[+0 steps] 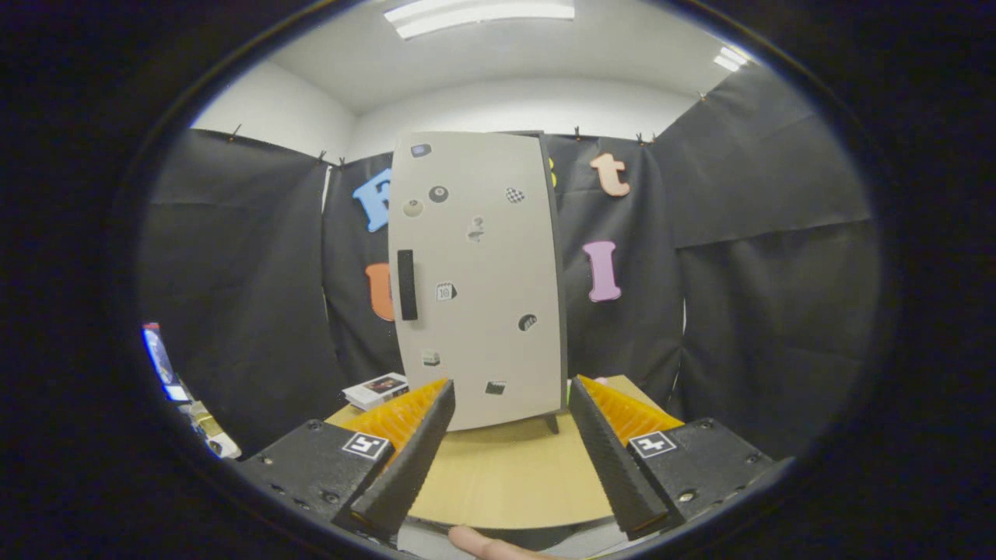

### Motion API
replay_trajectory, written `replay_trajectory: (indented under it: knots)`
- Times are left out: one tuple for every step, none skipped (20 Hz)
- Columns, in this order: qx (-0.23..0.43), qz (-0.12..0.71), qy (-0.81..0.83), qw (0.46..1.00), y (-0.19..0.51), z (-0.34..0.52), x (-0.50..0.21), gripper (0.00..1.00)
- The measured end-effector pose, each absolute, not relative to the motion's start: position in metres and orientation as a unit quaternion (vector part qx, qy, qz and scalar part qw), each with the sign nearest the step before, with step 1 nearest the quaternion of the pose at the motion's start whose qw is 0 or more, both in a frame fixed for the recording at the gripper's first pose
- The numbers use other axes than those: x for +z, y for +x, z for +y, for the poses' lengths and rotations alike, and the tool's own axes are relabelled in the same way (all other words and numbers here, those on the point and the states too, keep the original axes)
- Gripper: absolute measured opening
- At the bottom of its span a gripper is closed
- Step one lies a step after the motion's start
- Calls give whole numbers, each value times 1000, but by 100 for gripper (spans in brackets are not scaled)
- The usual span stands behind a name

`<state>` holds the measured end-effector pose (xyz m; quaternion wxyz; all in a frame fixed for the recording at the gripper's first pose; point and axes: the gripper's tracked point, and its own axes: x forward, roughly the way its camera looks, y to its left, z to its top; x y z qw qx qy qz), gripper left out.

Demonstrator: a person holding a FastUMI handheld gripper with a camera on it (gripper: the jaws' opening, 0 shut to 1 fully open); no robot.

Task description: Open the shoe cabinet door, grab the shoes and put them into the shoe cabinet, then close the shoe cabinet door.

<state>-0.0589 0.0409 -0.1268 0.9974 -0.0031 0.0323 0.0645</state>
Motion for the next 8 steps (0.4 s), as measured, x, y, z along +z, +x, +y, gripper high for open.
replay_trajectory:
  knots:
    - [55, 22, 3, 998, -61, 31, -123, 97]
    - [40, 11, 9, 999, -61, 21, -121, 97]
    - [26, 5, 11, 1000, -63, 12, -119, 97]
    - [17, -2, 10, 1000, -65, 9, -118, 97]
    - [10, -10, 9, 1000, -67, 5, -115, 97]
    - [0, -18, 5, 1000, -68, 1, -111, 97]
    - [-5, -23, 3, 1000, -70, -1, -110, 97]
    - [-2, -27, 3, 1000, -74, 3, -108, 97]
